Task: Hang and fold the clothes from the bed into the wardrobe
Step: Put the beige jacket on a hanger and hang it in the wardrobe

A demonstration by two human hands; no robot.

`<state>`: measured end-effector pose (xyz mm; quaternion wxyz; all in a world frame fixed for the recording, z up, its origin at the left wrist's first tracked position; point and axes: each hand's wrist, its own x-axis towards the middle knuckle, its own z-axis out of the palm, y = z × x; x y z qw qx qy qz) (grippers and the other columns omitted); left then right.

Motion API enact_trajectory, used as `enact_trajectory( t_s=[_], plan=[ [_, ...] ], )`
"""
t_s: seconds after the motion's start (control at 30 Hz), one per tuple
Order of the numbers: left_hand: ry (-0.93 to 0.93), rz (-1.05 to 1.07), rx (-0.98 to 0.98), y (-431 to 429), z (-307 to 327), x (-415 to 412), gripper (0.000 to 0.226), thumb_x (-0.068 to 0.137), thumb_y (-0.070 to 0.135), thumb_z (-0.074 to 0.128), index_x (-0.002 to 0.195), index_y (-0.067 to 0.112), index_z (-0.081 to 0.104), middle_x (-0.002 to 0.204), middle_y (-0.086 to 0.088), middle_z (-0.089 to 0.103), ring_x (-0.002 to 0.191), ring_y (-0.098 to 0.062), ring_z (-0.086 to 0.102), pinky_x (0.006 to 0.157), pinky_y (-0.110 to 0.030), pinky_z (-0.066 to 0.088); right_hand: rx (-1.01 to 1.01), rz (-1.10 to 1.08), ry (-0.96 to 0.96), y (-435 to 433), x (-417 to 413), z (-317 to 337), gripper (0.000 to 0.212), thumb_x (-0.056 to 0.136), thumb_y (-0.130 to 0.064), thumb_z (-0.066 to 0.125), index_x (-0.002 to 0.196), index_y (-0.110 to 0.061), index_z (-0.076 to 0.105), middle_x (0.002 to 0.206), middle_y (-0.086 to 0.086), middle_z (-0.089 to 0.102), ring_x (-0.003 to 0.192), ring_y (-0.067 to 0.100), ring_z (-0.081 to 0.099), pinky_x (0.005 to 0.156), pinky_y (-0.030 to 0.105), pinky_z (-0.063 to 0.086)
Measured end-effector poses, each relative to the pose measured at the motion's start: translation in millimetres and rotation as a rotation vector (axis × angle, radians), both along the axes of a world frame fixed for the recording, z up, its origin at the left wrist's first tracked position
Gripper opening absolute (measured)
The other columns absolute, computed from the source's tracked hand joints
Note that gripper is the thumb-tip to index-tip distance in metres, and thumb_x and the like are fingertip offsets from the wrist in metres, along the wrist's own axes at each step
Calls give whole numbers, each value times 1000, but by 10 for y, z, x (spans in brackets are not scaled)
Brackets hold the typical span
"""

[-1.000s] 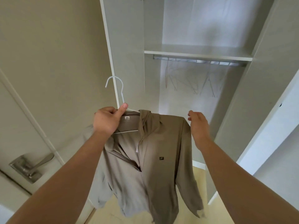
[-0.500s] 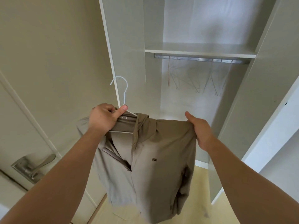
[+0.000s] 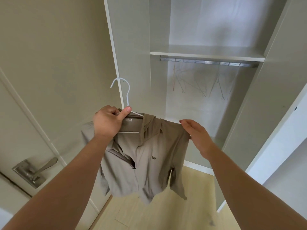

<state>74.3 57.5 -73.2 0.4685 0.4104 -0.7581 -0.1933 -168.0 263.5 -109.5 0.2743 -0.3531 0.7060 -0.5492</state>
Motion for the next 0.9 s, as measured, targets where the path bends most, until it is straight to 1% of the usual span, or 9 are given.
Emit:
enact_trajectory(
  t_s=[0.07, 0.17, 0.27, 0.37, 0.47, 0.6, 0.67, 0.77, 0.9],
  plan=[
    [-6, -18, -6, 16, 10, -15, 60, 83, 57, 72, 49, 19, 43, 56, 3, 46, 60, -16, 47, 61, -28, 34, 75, 56, -13, -40, 30, 52, 77, 67, -91, 49, 115, -36, 74, 117, -10, 72, 114, 14, 64, 104, 37, 48],
    [-18, -28, 0, 22, 23, -28, 60, 82, 60, 70, 50, 17, 46, 58, 3, 49, 60, -12, 49, 59, -21, 35, 265, 70, 40, -86, 86, 101, 122, 58, -101, 34, 123, -2, 63, 124, 24, 60, 118, 42, 58, 111, 49, 41],
    [-46, -30, -5, 18, 27, -11, 64, 77, 72, 63, 50, 16, 47, 59, 2, 50, 60, -8, 50, 58, -17, 34, 270, 7, 26, -82, 75, 106, 101, 62, -99, 33, 91, -13, 78, 96, 14, 73, 94, 31, 71, 89, 39, 55],
    [-81, -52, -39, 15, -22, 38, 67, 71, 82, 57, 47, 21, 41, 57, 4, 49, 59, -9, 49, 59, -24, 39, 222, -41, 5, -40, -9, 113, 67, 83, -81, 46, 67, -25, 78, 72, -5, 75, 66, 11, 71, 67, 26, 48],
    [-157, -35, -112, 6, -76, 85, 69, 72, 83, 57, 47, 21, 41, 56, 4, 49, 59, -17, 52, 65, -36, 46, 88, -72, 91, 17, -61, 87, 46, 85, -57, 68, 70, -14, 73, 66, -3, 70, 63, 11, 65, 69, 26, 48],
    [-218, 60, -173, 63, -94, 84, 65, 76, 78, 59, 46, 25, 37, 55, 9, 45, 59, -18, 49, 69, -37, 42, -5, -117, 243, 38, -43, 36, 21, 83, -44, 74, 71, -28, 72, 67, -3, 66, 61, 10, 60, 66, 28, 50],
    [-161, 91, -108, 86, -81, 46, 64, 80, 69, 67, 47, 21, 39, 57, 3, 47, 61, -21, 50, 69, -40, 47, -16, -101, 272, 56, -31, -25, 13, 80, -43, 77, 77, -33, 70, 61, -10, 56, 55, 5, 50, 57, 19, 44],
    [-97, 103, -36, 111, -61, 7, 60, 83, 58, 73, 50, 15, 46, 61, -6, 52, 64, -26, 52, 70, -43, 48, 38, -53, 302, 104, -30, -145, 32, 75, -35, 82, 93, -42, 57, 82, -17, 52, 63, 4, 50, 55, 17, 42],
    [-19, 65, -55, 173, -71, 12, 58, 84, 49, 75, 53, 8, 51, 61, -8, 52, 64, -25, 51, 65, -35, 41, 154, -11, 262, 154, -42, -236, 68, 75, -25, 86, 127, -41, 46, 112, -10, 54, 89, 13, 63, 69, 26, 54]
  ],
)
